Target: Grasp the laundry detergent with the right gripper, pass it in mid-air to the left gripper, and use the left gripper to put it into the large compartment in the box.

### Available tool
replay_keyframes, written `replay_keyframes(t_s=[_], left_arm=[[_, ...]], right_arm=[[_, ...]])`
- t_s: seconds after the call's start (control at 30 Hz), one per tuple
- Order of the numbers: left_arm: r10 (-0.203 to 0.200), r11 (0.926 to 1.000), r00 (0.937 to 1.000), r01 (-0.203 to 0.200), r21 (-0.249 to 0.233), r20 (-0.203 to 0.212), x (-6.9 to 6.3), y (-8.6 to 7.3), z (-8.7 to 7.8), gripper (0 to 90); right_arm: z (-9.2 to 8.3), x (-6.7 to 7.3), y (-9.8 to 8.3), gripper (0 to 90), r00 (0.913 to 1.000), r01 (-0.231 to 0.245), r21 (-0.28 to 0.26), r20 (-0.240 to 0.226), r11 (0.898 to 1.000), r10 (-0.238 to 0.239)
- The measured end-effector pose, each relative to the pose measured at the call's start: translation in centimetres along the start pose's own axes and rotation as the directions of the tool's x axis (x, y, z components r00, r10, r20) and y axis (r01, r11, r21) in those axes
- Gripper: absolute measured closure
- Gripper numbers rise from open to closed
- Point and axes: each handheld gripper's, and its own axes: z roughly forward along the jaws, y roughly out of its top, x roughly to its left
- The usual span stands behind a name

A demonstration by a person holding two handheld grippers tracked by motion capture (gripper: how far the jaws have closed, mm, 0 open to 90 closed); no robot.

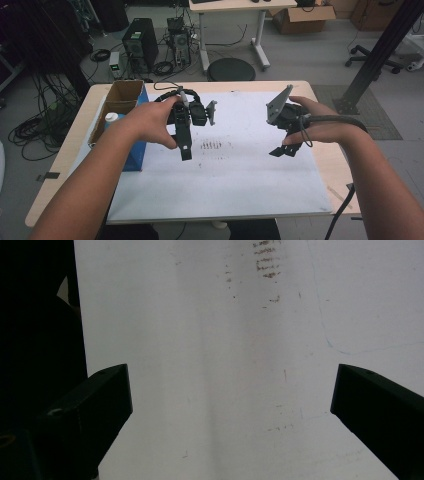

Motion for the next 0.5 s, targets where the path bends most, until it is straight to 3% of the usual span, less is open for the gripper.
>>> replay_keyframes(t_s=[0.5], left_arm=[[-0.025,0.9997,0.9996,0.025,-0.003,-0.008,-0.43,-0.28,-0.2,0.2]], right_arm=[[-0.35,0.72,0.18,3.1,0.9999,-0.004,-0.012,0.012,1.0,0.004]])
